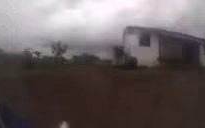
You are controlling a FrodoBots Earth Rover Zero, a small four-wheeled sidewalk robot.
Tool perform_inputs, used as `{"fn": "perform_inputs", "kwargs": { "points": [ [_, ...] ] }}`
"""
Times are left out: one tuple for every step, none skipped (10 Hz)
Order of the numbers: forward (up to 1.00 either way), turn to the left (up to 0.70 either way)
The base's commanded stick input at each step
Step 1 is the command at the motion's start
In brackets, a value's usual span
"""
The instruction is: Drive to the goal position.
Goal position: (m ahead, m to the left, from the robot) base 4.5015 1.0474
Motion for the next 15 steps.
{"fn": "perform_inputs", "kwargs": {
  "points": [
    [0.70,0.00],
    [0.70,0.00],
    [0.70,0.00],
    [0.70,0.00],
    [0.70,0.00],
    [0.70,0.00],
    [0.70,0.00],
    [0.70,0.00],
    [0.70,0.00],
    [0.70,0.00],
    [0.70,0.00],
    [0.70,0.00],
    [0.70,0.00],
    [0.70,0.00],
    [0.70,0.00]
  ]
}}
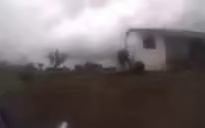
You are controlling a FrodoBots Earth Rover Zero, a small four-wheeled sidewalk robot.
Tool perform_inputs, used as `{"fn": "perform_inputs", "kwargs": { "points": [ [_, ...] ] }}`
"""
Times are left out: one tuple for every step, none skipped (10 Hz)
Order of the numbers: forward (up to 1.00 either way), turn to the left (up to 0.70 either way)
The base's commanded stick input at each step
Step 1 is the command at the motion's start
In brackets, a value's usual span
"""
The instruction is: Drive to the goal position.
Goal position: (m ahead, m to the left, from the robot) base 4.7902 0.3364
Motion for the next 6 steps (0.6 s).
{"fn": "perform_inputs", "kwargs": {
  "points": [
    [0.70,0.00],
    [0.70,0.00],
    [0.70,0.00],
    [0.70,0.00],
    [0.70,0.00],
    [0.70,0.00]
  ]
}}
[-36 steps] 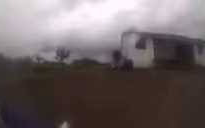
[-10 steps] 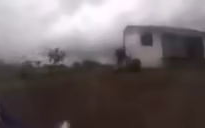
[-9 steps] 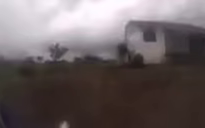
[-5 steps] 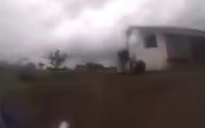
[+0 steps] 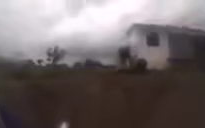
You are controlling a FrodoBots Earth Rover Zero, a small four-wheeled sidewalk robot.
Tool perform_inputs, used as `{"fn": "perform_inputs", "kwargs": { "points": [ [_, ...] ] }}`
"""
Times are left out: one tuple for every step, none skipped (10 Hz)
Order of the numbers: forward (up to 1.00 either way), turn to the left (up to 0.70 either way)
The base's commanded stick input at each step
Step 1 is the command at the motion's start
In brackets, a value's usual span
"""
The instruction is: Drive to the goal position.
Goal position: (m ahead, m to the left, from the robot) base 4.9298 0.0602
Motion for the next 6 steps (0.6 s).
{"fn": "perform_inputs", "kwargs": {
  "points": [
    [0.70,0.00],
    [0.70,0.00],
    [0.70,0.00],
    [0.70,0.00],
    [0.70,0.00],
    [0.70,0.00]
  ]
}}
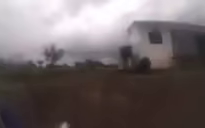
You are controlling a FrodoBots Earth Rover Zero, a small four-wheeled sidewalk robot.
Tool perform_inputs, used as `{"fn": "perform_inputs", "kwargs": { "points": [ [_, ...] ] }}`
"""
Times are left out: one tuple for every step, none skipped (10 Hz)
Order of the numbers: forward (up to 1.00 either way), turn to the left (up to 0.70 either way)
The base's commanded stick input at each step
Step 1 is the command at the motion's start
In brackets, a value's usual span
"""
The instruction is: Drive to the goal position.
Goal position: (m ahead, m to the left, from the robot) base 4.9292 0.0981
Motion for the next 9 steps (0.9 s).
{"fn": "perform_inputs", "kwargs": {
  "points": [
    [0.70,0.00],
    [0.70,0.00],
    [0.70,0.00],
    [0.70,0.00],
    [0.70,0.00],
    [0.70,0.00],
    [0.70,0.00],
    [0.70,0.00],
    [0.70,0.00]
  ]
}}
